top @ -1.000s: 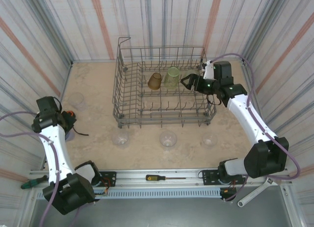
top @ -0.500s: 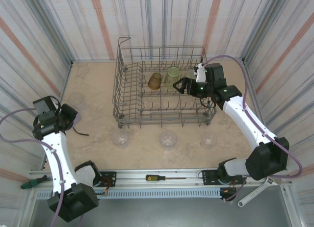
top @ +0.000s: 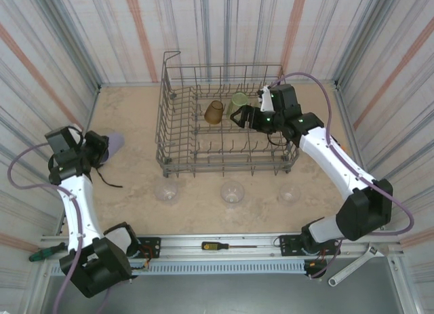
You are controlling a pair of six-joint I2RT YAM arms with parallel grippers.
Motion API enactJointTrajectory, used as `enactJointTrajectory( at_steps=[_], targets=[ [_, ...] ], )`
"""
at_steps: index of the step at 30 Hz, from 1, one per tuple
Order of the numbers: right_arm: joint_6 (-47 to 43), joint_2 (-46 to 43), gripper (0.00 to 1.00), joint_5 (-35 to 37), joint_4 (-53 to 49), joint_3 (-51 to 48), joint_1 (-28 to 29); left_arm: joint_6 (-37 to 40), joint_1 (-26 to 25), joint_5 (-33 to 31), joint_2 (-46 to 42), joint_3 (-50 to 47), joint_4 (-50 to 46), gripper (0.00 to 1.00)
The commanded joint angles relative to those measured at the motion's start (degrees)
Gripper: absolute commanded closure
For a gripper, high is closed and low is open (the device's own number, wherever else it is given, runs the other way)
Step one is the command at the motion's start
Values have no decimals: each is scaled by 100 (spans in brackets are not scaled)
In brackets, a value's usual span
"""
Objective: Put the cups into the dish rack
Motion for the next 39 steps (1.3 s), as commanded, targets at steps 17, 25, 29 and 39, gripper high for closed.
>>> enactJointTrajectory(
  at_steps=[17,25,29,39],
  targets=[
    [82,738,1,118,-190,798,249,-1025,-804,1035,730,117,2618,100],
    [14,699,1,42,-289,924,259,-1763,-1020,1031,1112,324,3347,100],
    [-47,622,1,76,-338,874,254,-1785,-1108,819,1043,431,3386,100],
    [-83,589,1,-67,-346,800,220,-1848,-1581,864,1223,876,3522,100]
  ],
)
